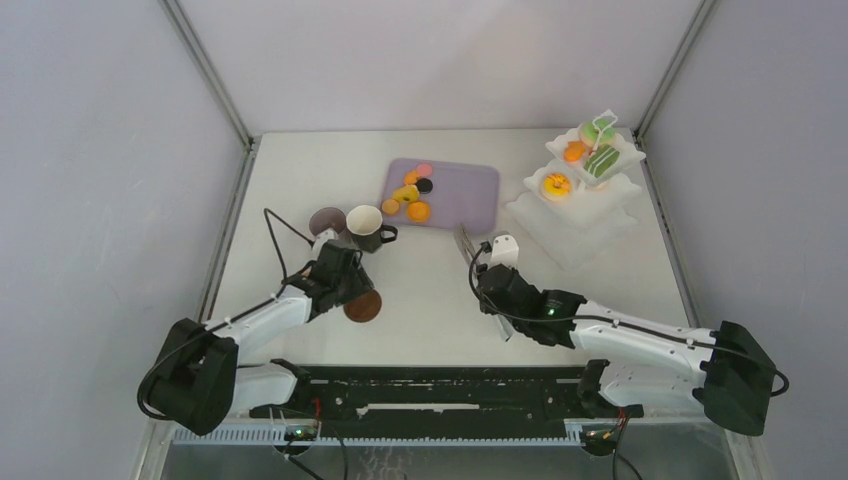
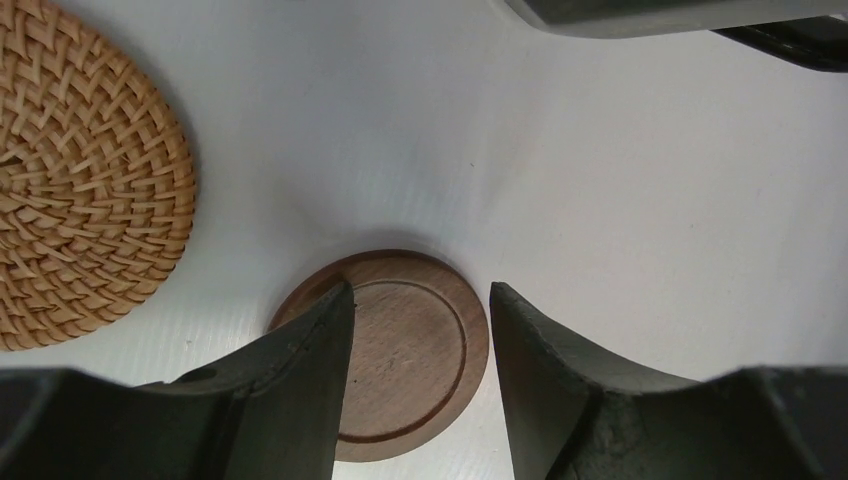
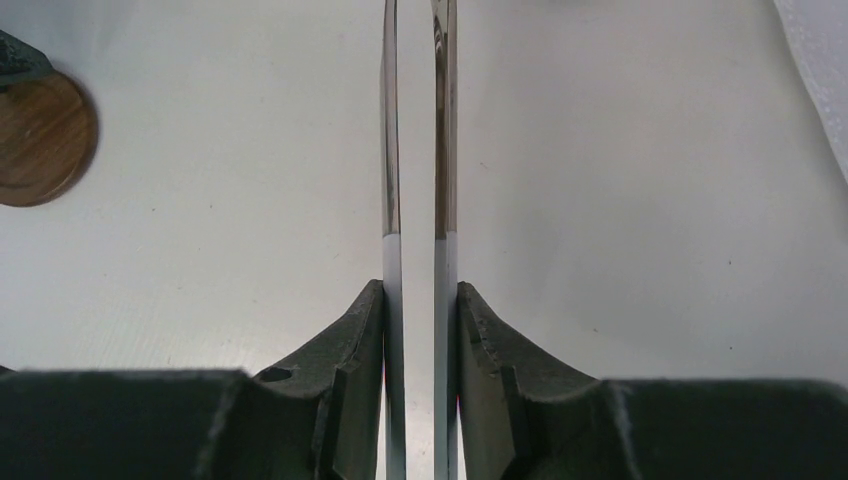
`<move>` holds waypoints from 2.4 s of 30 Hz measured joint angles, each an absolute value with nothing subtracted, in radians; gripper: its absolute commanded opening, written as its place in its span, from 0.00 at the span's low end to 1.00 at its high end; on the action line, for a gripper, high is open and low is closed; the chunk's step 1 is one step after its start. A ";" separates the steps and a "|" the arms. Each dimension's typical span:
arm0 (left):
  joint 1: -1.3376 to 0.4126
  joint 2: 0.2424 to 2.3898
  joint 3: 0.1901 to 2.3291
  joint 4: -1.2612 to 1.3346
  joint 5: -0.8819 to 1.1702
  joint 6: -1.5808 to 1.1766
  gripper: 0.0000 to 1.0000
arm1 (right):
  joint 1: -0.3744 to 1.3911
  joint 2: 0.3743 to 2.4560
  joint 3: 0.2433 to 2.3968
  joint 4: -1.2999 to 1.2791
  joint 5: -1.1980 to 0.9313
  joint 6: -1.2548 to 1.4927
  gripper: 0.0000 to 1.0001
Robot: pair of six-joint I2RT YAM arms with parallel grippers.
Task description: Serve the afternoon tea
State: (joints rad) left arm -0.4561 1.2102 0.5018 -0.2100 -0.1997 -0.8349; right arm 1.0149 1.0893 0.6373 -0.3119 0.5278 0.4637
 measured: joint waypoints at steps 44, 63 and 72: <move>-0.475 1.280 0.525 -0.112 -0.089 -0.760 0.60 | 0.837 1.227 0.979 -0.577 0.223 0.400 0.31; -0.411 1.364 0.589 -0.095 -0.129 -0.748 0.60 | 0.818 1.230 0.999 -0.582 0.197 0.398 0.35; -0.401 1.351 0.595 -0.132 -0.125 -0.706 0.62 | 0.812 1.329 1.062 -0.564 0.133 0.374 0.40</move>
